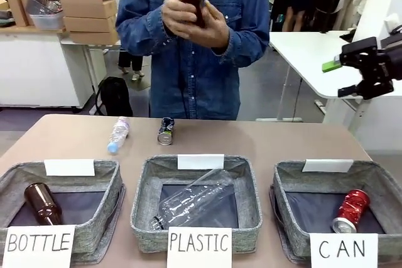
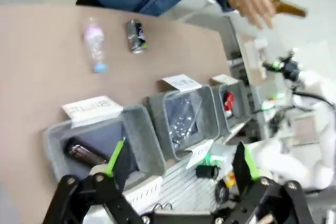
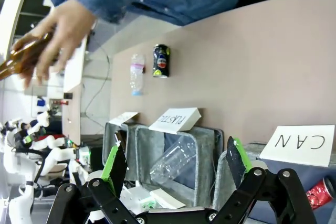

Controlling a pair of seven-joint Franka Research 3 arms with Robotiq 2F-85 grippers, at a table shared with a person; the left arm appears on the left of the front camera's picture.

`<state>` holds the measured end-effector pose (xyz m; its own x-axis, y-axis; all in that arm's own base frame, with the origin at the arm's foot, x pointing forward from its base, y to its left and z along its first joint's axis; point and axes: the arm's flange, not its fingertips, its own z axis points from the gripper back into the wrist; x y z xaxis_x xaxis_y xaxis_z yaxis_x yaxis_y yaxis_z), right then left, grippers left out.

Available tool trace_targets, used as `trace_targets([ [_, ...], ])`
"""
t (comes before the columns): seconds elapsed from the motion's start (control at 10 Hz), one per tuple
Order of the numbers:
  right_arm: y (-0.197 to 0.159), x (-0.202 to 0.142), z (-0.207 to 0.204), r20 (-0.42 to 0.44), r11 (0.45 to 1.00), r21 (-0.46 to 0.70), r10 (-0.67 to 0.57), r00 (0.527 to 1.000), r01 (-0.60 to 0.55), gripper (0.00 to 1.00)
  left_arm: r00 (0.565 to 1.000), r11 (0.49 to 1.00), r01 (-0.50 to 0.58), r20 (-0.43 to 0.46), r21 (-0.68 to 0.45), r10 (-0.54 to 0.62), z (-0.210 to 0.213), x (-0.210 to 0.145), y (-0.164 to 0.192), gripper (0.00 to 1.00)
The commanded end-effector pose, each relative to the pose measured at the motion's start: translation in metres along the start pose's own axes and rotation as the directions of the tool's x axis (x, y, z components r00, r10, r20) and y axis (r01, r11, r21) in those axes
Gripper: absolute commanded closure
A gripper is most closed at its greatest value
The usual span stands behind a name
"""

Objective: Sort the can waste into the basket.
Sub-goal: Pick up the can waste from the table and place it in the right Fabric basket.

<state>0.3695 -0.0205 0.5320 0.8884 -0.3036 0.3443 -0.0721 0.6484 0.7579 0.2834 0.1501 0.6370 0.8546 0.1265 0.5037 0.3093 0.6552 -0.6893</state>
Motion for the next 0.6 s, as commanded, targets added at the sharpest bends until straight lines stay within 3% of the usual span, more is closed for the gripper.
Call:
trace_targets([
  [0.0, -0.001, 0.003, 0.002, -0.009, 1.000, 0.001, 0.025, 1.000, -0.025, 0.00, 0.999, 0.999, 0.027, -0.043, -0.029, -0.028, -0.028, 0.013, -0.004, 0.00],
  [0.4, -0.001, 0.003, 0.002, -0.009, 1.000, 0.001, 0.025, 1.000, -0.025, 0.00, 0.999, 1.000, 0.023, -0.039, -0.019, -0.024, -0.018, 0.007, -0.004, 0.00],
  [0.5, -0.001, 0.003, 0.002, -0.009, 1.000, 0.001, 0.025, 1.000, -0.025, 0.00, 0.997, 0.999, 0.000, -0.077, -0.033, -0.003, -0.019, 0.020, 0.001, 0.00],
])
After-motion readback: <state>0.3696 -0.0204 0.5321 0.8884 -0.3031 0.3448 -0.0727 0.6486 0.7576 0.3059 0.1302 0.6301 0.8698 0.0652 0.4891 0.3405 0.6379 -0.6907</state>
